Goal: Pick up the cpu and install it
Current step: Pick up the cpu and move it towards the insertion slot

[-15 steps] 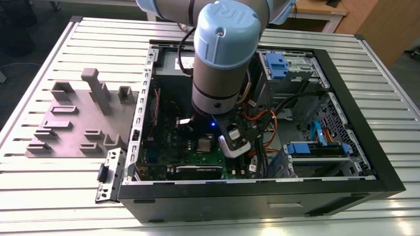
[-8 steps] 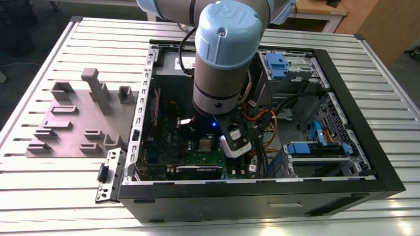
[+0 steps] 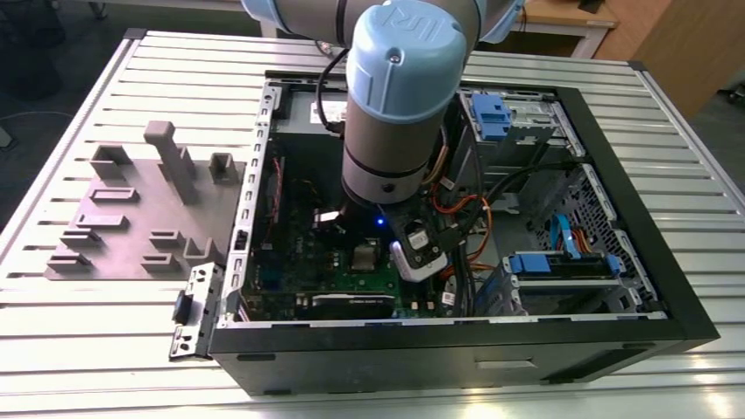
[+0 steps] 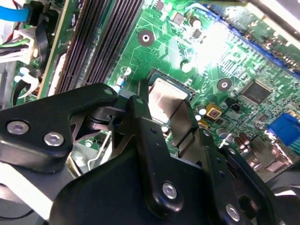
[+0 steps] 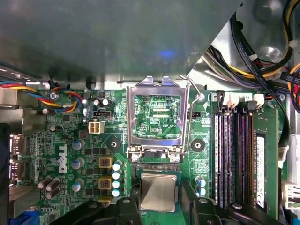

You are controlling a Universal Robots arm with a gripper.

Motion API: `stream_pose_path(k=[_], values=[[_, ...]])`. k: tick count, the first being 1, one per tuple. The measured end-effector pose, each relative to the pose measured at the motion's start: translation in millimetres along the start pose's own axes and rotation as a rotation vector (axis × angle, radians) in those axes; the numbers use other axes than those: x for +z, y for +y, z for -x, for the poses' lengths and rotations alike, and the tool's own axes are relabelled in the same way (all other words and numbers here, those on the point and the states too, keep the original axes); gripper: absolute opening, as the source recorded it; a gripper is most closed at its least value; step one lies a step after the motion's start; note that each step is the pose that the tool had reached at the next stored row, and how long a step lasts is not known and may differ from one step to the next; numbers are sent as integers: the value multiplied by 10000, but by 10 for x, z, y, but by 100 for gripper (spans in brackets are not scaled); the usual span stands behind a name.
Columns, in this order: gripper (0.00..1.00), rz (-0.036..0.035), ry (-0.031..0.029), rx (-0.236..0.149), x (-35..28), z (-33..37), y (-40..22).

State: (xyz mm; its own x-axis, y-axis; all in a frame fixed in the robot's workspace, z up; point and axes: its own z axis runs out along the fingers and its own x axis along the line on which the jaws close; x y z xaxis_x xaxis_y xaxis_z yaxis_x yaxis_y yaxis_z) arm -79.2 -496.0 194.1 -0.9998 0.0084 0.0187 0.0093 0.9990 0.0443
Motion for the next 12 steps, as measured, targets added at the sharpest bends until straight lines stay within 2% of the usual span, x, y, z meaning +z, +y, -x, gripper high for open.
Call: stream_pose_path(k=[3,5,9,12], values=[[44,0,3,-26,-14,-1,-5],[44,32,4,-41,-15,0,-6],[44,304,9,-108,-15,0,-6],[44,325,11,-156,-14,0,-12]])
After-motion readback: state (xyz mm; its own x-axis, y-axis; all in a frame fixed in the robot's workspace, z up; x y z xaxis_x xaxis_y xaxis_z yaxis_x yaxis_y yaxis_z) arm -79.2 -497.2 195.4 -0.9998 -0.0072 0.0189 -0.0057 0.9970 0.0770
